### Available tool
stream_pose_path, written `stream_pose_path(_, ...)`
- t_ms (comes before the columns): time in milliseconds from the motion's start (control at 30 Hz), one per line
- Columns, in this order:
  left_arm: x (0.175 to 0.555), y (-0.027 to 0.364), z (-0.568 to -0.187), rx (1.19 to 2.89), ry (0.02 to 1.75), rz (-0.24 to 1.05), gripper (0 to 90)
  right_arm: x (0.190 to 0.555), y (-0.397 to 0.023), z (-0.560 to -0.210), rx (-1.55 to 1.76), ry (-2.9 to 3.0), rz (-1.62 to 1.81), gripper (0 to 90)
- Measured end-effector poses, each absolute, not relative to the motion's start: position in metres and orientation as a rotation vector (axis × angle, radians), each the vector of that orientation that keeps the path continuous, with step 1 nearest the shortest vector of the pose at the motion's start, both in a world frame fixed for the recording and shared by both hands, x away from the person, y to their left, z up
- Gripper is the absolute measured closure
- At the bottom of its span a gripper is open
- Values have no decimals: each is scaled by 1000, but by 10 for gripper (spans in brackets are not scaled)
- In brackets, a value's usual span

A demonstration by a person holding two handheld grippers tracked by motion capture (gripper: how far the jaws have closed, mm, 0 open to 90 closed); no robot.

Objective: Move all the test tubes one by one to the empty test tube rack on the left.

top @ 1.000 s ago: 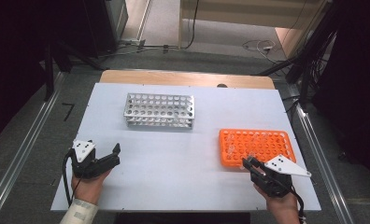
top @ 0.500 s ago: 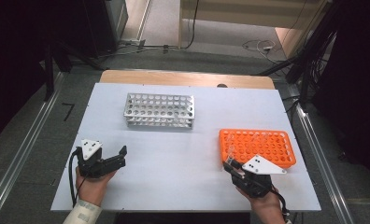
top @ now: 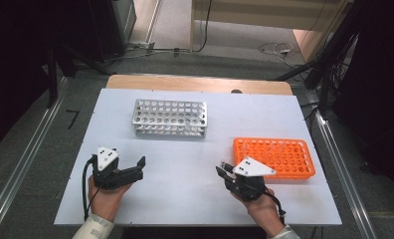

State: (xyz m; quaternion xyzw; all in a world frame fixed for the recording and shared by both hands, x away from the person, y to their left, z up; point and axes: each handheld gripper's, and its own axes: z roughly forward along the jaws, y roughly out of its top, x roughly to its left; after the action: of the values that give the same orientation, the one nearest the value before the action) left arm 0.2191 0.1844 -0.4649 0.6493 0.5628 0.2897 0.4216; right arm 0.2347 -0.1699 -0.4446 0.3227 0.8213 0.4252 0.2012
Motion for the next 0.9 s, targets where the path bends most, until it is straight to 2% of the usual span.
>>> stream_pose_path(400,226,168,-454,1604,1351,637,108,260,-121,-452,829,2357,1172,732)
stream_pose_path(600,225,148,-442,1620,1256,597,154,271,-101,-459,818,2390,1159,732)
stream_pose_path(667,224,140,-439,1636,1220,592,177,273,-96,-461,807,2396,1166,731)
stream_pose_path(767,224,131,-436,1664,1167,566,264,274,-89,-459,799,2400,1195,731)
stream_pose_path(900,223,121,-431,1676,1105,543,315,271,-84,-458,778,2408,1200,731)
